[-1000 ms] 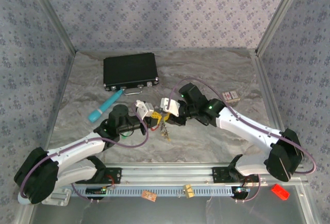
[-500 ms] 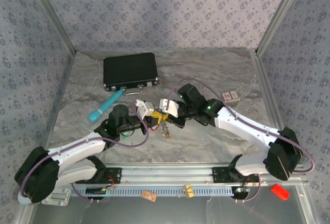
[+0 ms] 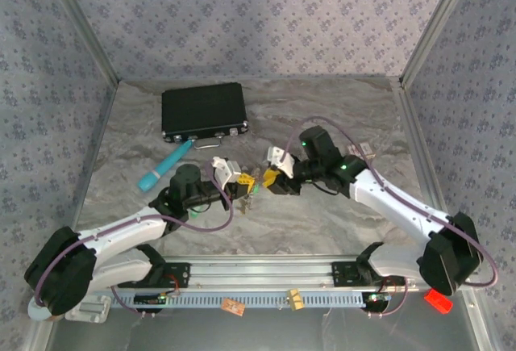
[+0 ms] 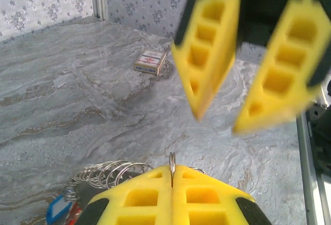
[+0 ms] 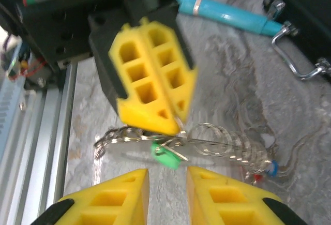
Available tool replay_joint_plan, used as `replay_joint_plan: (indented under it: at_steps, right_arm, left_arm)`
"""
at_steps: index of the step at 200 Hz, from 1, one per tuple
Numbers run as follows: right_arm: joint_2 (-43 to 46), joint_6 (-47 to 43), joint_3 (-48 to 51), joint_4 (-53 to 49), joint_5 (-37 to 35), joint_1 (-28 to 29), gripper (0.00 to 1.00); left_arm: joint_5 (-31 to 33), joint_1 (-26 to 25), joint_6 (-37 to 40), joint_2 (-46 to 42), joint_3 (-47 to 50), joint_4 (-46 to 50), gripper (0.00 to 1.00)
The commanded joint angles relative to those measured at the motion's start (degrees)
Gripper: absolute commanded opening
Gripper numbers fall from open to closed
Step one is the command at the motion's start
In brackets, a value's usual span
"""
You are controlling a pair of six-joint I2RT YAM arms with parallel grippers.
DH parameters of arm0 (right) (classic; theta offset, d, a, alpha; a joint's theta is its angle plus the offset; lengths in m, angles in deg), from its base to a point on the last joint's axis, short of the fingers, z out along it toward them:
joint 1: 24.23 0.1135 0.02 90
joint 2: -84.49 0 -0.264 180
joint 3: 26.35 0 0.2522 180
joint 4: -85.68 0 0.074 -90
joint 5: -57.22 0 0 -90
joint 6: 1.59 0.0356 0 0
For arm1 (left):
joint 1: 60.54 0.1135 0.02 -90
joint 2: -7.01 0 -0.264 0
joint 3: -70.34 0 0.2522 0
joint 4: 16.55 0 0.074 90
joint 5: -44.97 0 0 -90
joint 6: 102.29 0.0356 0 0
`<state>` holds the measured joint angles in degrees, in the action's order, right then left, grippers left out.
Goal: Put the keys on the keyring
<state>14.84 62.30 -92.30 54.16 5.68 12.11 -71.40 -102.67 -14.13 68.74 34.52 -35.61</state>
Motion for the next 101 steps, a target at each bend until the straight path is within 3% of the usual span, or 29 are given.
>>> replay_joint_plan:
  at_steps: [1, 30, 48, 101]
  right_arm:
    - [1.63, 5.22, 2.10, 6.78, 6.30, -2.93, 0.26]
    - [0.53, 6.88, 2.88, 8.18, 0.31, -4.22, 0.24]
    - [0.05, 8.44, 3.94, 10.55, 0.12, -4.95, 0.24]
    - [-4.43, 4.88, 1.31, 6.34, 8.87, -2.50, 0.27]
  left_arm:
    - [-2.61, -0.58, 5.48, -2.46, 0.92, -3.15, 0.00]
    - [-2.89, -0.53, 8.20, -3.28, 1.51, -2.81, 0.00]
    - [-3.42, -0.51, 9.23, -3.37, 1.48, -1.91, 0.00]
    - [-4.12, -0.58, 9.96, -3.81, 1.94, -2.16, 0.00]
